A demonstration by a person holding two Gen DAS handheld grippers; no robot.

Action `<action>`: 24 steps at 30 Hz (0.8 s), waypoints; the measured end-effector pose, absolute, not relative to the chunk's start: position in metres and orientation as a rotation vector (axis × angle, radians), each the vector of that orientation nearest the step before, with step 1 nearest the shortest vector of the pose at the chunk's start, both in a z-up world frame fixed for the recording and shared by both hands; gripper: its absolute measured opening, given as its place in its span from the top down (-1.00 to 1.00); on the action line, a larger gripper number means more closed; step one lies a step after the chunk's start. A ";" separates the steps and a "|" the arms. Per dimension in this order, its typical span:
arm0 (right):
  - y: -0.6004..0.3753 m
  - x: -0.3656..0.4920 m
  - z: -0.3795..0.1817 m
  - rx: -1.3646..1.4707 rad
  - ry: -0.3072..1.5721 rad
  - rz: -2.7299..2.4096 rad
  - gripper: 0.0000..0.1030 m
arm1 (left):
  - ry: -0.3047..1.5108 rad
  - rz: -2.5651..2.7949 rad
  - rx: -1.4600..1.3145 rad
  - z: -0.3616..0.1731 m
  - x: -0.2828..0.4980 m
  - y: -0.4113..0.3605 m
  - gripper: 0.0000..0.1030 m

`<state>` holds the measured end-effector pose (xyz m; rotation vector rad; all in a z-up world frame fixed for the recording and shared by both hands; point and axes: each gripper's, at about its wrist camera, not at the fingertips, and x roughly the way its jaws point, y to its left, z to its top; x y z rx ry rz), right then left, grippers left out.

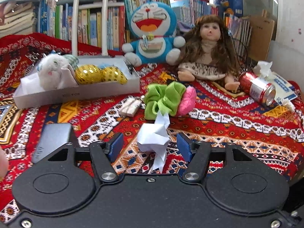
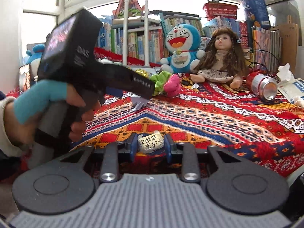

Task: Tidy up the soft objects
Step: 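Grasp the white tissue with the left gripper while the right gripper grasps the labelled packet, then carry the tissue and labelled packet into the white tray and open both grippers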

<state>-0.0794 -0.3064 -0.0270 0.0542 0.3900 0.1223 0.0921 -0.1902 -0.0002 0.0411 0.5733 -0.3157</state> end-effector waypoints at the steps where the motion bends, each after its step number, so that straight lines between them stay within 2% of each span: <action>1: -0.308 -0.079 -0.027 0.060 0.388 0.116 0.32 | 0.582 -0.313 0.046 -0.003 0.095 -0.192 -0.16; 3: -0.311 -0.078 -0.026 0.070 0.386 0.105 0.32 | 0.593 -0.300 0.054 -0.007 0.098 -0.195 -0.14; 5: -0.313 -0.077 -0.026 0.081 0.384 0.096 0.32 | 0.597 -0.297 0.057 -0.009 0.099 -0.196 0.24; 6: -0.314 -0.077 -0.025 0.086 0.383 0.093 0.32 | 0.594 -0.297 0.055 -0.009 0.099 -0.195 0.30; 13: -0.314 -0.069 -0.020 0.106 0.364 0.061 0.32 | 0.580 -0.332 0.045 0.010 0.081 -0.181 0.31; 24: -0.304 -0.029 0.004 0.185 0.312 0.052 0.32 | 0.565 -0.341 -0.032 0.087 0.067 -0.120 0.31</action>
